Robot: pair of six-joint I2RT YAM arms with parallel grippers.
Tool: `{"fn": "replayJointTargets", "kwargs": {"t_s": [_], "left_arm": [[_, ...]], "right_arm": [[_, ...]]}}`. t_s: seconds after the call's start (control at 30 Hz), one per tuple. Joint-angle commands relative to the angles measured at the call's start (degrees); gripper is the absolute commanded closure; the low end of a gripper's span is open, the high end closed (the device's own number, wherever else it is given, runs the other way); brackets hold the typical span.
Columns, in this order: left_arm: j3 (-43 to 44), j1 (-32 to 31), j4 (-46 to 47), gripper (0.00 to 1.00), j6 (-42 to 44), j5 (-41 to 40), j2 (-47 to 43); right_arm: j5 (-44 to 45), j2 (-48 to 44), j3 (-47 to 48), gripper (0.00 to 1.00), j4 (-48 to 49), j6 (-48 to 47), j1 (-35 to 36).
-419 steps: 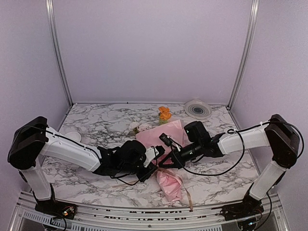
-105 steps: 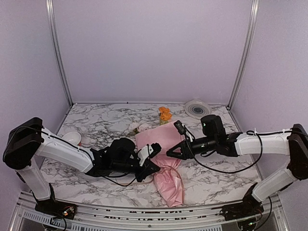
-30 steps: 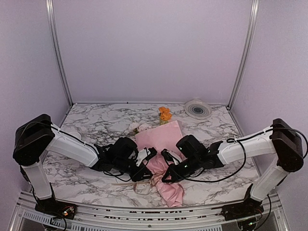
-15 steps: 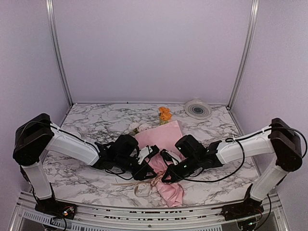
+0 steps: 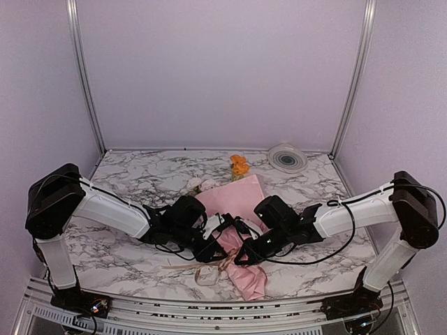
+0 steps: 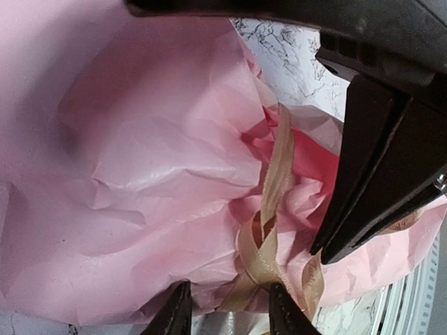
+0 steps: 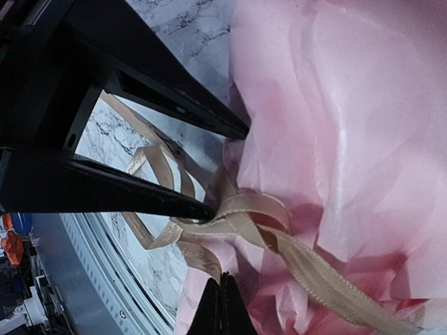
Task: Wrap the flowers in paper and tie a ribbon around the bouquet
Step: Cross the half-tied ribbon over the folded bouquet.
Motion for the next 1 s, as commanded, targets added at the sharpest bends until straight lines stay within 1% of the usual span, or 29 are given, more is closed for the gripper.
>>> {"fn": "replayJointTargets", "kwargs": {"t_s": [0.0,0.07,0.1,0.2,0.33,0.37,0.5,0.63,0.73,0.8,0.87,0.97], "left_arm": [[0.6,-0.1,-2.2,0.68,0.7,0.8,-0.1],[0.7,-0.1,-2.2,0.76,0.4,1.5,0.1],[0.8,-0.1,-2.2,0.83,0.2,1.7,0.4],[0.4,-0.1,-1.8,1.00,-0.5,1.8,-0.1],[-1.4,0.1,0.1,1.00,-2.1,-1.1,-2.6],[-1.8,0.2,0.5,0.94,-2.4,-1.6,-3.2],[-2.9,0.2,3.0,0.76,-3.1,-2.2,-5.4],[-3.2,0.3,4.9,0.66,-3.0,-1.3,-5.8],[-3.1,0.1,5.6,0.60,-2.6,1.8,-4.9],[-3.3,-0.7,5.9,0.56,-1.4,2.8,-4.9],[-3.7,-1.3,5.9,0.56,-0.9,-0.6,-4.9],[-2.8,-1.2,5.1,0.61,-0.6,-2.4,-2.5]], "right_arm": [[-0.9,0.3,1.4,1.00,1.4,-0.9,-0.3],[-1.1,0.0,1.4,1.00,1.6,-0.9,-0.3],[-1.1,0.0,1.4,1.00,1.6,-0.9,-0.2],[-0.9,-0.1,1.5,1.00,1.5,-0.9,-0.2],[-0.6,-0.5,1.0,1.00,1.9,-0.7,-0.3],[-0.5,-0.8,0.7,1.00,2.0,-0.7,-0.3],[-0.3,-1.3,-0.6,1.00,2.0,-0.4,-0.4],[-0.4,-1.6,-1.3,1.00,2.7,0.0,-0.4],[-0.4,-1.7,-1.4,1.00,2.8,-0.1,-0.4],[-0.3,-1.7,-1.4,1.00,2.7,-0.2,-0.4],[-0.2,-1.8,-1.6,1.00,2.8,-0.3,-0.5],[-0.3,-1.8,-1.7,1.00,3.3,-0.2,-0.4]]}}
